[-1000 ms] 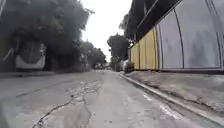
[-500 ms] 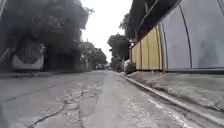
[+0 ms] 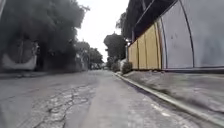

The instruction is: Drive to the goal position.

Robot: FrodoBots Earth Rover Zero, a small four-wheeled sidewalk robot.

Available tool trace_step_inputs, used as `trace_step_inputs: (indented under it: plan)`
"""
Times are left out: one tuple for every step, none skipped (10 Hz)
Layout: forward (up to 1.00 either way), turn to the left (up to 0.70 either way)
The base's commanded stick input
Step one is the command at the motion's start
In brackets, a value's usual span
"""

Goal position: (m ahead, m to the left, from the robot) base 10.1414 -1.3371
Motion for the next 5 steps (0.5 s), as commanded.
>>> trace_step_inputs:
  plan:
    - [0.70, 0.00]
    - [0.70, -0.06]
    - [0.70, -0.20]
    - [0.70, -0.33]
    - [0.70, -0.13]
